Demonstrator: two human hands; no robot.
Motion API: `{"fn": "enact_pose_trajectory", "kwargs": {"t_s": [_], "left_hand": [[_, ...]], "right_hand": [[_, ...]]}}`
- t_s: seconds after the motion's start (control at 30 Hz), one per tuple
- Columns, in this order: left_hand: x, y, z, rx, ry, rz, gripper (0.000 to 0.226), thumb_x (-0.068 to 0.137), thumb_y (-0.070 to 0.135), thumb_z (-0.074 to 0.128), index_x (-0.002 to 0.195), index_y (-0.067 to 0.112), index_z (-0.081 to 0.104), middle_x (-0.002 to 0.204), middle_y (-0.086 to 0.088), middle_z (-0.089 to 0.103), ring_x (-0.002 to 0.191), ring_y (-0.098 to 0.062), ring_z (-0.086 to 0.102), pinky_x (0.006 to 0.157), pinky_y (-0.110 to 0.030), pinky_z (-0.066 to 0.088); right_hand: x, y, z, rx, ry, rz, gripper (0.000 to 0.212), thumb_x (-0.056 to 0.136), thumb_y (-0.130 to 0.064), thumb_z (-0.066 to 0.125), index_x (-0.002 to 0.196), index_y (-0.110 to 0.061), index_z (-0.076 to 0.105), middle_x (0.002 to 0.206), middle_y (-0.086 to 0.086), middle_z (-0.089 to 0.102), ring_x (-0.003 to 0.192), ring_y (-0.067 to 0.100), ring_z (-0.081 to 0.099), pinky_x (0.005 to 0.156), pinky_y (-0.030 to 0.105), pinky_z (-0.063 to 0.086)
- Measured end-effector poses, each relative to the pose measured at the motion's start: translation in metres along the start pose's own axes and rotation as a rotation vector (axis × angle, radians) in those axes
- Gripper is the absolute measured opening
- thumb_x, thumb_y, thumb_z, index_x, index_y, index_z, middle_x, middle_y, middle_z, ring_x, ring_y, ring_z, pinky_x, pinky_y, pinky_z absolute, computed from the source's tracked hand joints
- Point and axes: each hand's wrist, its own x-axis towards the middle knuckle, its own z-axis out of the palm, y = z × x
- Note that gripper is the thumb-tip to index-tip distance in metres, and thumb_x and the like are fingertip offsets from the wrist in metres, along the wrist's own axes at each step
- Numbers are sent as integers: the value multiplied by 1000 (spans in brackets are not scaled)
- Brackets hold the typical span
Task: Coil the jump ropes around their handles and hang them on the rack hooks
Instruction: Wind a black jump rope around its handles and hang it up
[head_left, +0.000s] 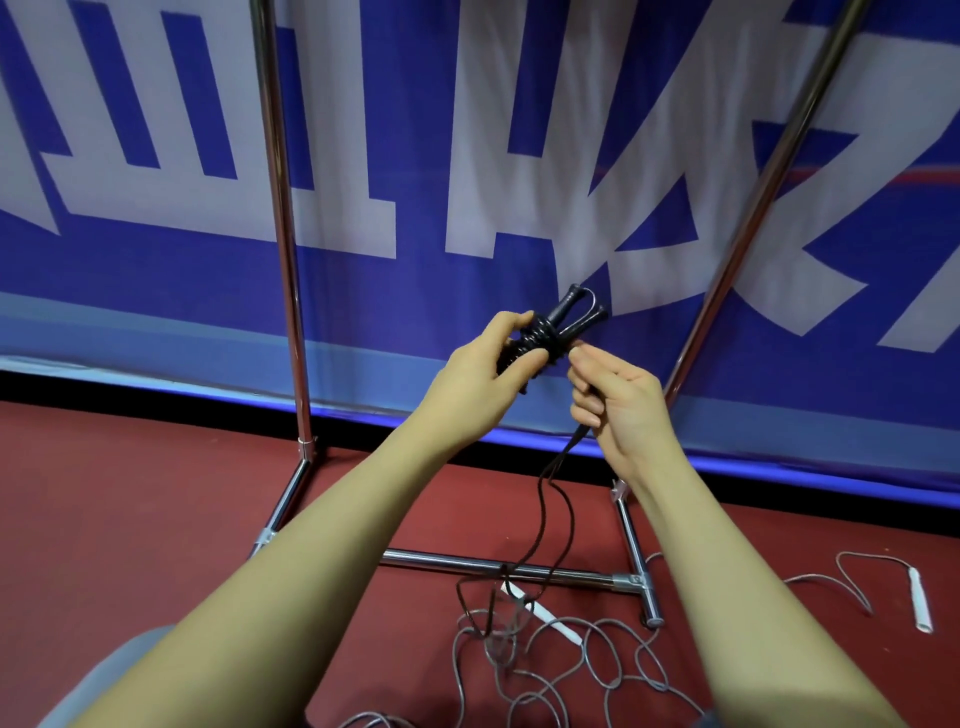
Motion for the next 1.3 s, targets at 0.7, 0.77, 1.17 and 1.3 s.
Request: {"fn": "enact_pose_trajectory", "kwargs": {"t_s": [0.7,0.77,1.17,1.3], "left_hand": [[13,-24,-7,754,466,556,47,85,37,55,129,19,58,91,-7,62,57,-21,52,58,-28,36],[13,-22,-6,760,478,533,46,88,36,54,129,18,58,91,-7,61,59,-22,53,65,-31,41],[5,4,-5,-143,10,75,42,94,16,62,135,19,53,89,-4,61,69,-5,56,72,-17,45],[4,2,-10,82,8,128,58,88,28,69,142,27,45,100,-4,54,89,-14,56,87,-18,42]], "right_hand": [[-8,-8,12,34,-32,-10,13,93,-8,57,81,-5,63,56,-2,39,41,5,25,38,16,22],[-9,-8,14,61,-37,4,11,93,-5,55,95,-8,65,58,-1,44,43,7,29,42,17,28],[-6,-6,-1,80,-5,17,14,89,-7,57,96,-12,68,59,-1,48,42,7,32,43,19,31],[-7,-8,-2,77,-3,14,11,80,-9,63,89,-9,69,59,2,44,42,7,30,42,18,25]]}}
